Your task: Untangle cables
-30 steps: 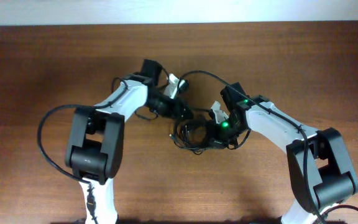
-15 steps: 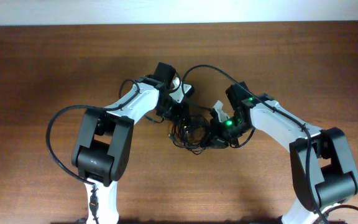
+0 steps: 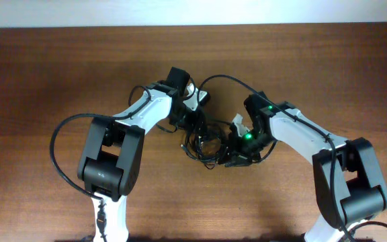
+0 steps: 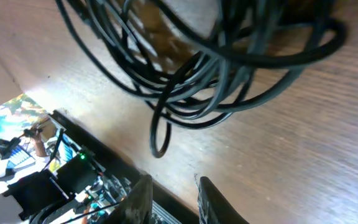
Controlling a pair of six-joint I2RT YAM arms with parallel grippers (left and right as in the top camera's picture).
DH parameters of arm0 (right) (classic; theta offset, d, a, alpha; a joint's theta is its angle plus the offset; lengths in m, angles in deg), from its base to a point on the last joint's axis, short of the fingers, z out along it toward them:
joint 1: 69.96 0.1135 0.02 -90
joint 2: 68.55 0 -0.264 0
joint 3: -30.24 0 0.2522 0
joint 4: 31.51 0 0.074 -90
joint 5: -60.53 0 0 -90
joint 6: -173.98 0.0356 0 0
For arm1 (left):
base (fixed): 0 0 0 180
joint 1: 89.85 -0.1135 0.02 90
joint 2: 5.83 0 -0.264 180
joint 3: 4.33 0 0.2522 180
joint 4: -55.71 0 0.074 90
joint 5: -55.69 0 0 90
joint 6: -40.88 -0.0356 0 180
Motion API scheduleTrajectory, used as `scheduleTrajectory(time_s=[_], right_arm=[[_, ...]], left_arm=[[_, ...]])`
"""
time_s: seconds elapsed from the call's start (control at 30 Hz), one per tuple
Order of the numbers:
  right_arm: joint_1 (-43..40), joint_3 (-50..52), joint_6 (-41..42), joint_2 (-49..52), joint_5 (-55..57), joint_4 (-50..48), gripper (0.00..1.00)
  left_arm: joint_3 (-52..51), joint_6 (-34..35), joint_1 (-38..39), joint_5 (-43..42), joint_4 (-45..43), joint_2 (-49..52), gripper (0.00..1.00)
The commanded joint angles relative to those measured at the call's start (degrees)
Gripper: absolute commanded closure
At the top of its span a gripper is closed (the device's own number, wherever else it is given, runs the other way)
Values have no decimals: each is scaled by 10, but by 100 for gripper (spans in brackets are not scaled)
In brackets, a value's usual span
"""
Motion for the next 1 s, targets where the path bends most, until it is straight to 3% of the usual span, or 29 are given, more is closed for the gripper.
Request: scheduleTrajectory(time_s=[0.0,0.3,0.33,0.43,0.53,0.63,0.73,0.9,0.97], right_arm=[[24,2,26,-9,22,-11,72],[75,23,99,-9,103,-70,76],[75,23,99,-9,118,-70,96],[63,19,95,-10,75,-63,96],[-1,7,16,-10,-66,-7,96],[-31,7,-11,-10,-1,53,96],[-21,7,-11,-10,20,51,96],[-7,7,-11,-10,42,42,96],[-7,7,-11,-10,42,42,96]], left_arm=[[6,1,-2,6,-3,13,68],[6,1,-1,6,-3,13,66],[6,1,-1,6,-3,13,66],[6,1,-2,7,-3,13,66],[6,2,-2,9,-1,13,66],[6,2,-1,8,-1,13,66],[8,1,-2,4,0,12,66],[48,-66,-2,-81,59,8,53],[48,-67,-2,-79,66,8,54]])
